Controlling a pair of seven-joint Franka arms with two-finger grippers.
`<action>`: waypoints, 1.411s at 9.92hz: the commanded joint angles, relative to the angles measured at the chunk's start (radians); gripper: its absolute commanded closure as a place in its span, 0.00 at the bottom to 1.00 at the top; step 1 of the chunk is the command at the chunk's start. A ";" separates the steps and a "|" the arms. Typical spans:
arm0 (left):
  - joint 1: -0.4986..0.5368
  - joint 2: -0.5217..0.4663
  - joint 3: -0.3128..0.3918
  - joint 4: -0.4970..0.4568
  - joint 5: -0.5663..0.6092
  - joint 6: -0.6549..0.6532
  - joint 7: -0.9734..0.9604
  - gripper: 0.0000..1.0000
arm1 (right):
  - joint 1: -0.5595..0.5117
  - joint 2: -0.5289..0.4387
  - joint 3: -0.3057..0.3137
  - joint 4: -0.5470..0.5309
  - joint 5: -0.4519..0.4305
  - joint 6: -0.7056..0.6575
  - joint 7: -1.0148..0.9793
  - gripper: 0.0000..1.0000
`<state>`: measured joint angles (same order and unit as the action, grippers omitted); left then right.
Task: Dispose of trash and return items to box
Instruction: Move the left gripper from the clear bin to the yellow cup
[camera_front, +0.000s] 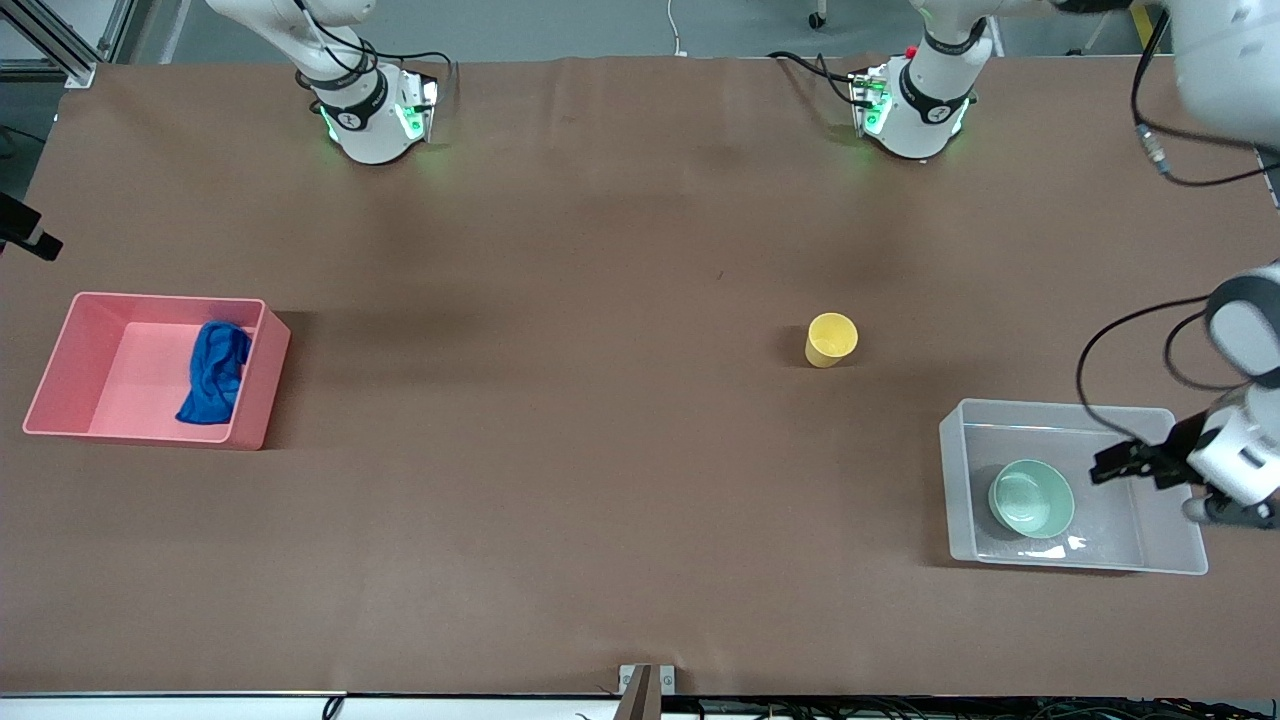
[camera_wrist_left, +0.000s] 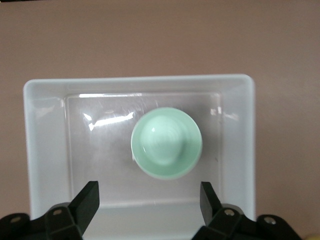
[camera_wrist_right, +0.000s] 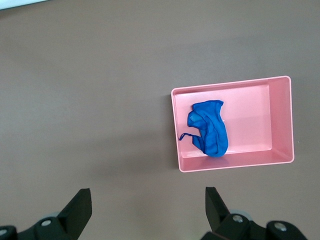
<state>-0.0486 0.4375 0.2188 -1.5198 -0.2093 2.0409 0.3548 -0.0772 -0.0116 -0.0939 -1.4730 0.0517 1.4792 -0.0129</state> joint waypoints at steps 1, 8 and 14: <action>-0.008 -0.251 -0.059 -0.288 0.039 0.005 -0.031 0.10 | 0.023 -0.021 -0.012 0.000 -0.061 -0.011 -0.019 0.00; 0.000 -0.537 -0.401 -0.802 0.156 0.226 -0.414 0.11 | 0.025 -0.011 -0.007 0.033 -0.064 -0.060 -0.018 0.00; -0.010 -0.271 -0.518 -0.882 0.174 0.597 -0.494 0.14 | 0.024 -0.011 -0.007 0.031 -0.061 -0.063 -0.018 0.00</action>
<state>-0.0596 0.0752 -0.2958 -2.4014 -0.0709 2.5665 -0.1208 -0.0567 -0.0152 -0.0980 -1.4355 -0.0108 1.4225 -0.0266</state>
